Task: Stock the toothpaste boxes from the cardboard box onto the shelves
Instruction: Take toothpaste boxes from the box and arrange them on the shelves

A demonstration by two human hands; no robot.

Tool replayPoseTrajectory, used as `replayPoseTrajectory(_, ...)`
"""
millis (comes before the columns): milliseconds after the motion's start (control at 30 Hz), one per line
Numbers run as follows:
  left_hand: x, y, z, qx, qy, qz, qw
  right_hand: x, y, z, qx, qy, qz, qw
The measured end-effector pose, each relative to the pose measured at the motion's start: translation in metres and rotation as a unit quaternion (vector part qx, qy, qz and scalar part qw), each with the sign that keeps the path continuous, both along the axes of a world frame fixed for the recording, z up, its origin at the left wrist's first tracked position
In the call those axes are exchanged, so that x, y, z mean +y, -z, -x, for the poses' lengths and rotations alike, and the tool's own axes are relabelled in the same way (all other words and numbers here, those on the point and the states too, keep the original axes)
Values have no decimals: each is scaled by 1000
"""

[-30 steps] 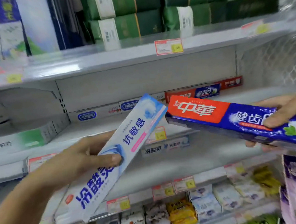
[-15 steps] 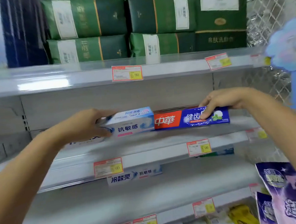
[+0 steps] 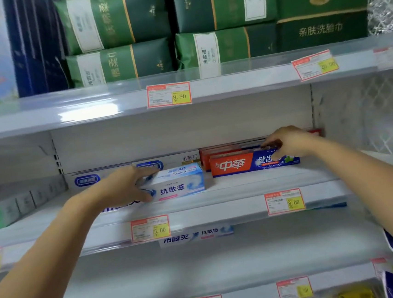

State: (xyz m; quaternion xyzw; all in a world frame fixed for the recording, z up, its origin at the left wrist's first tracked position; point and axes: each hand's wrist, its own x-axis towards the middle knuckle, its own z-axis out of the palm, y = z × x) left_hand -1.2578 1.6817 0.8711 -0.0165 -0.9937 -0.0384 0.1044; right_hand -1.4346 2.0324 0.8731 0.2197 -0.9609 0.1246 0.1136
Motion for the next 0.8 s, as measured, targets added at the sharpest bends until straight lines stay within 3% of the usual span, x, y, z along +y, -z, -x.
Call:
replayPoseTrajectory(133, -4, -2, 2, -8, 6, -7, 1000, -11, 6, 10, 28, 11, 6, 1000)
replayPoseTrajectory(267, -11, 1, 5, -17, -3, -23, 1000, -20, 12, 20, 1, 36, 85, 996)
replayPoseTrajectory(433, -28, 3, -1, -7, -48, -21, 999, -27, 14, 24, -66, 122, 105, 985)
replayPoseTrajectory(800, -56, 12, -16, -6, -107, -58, 993, -27, 6, 31, -126, 97, 154, 975)
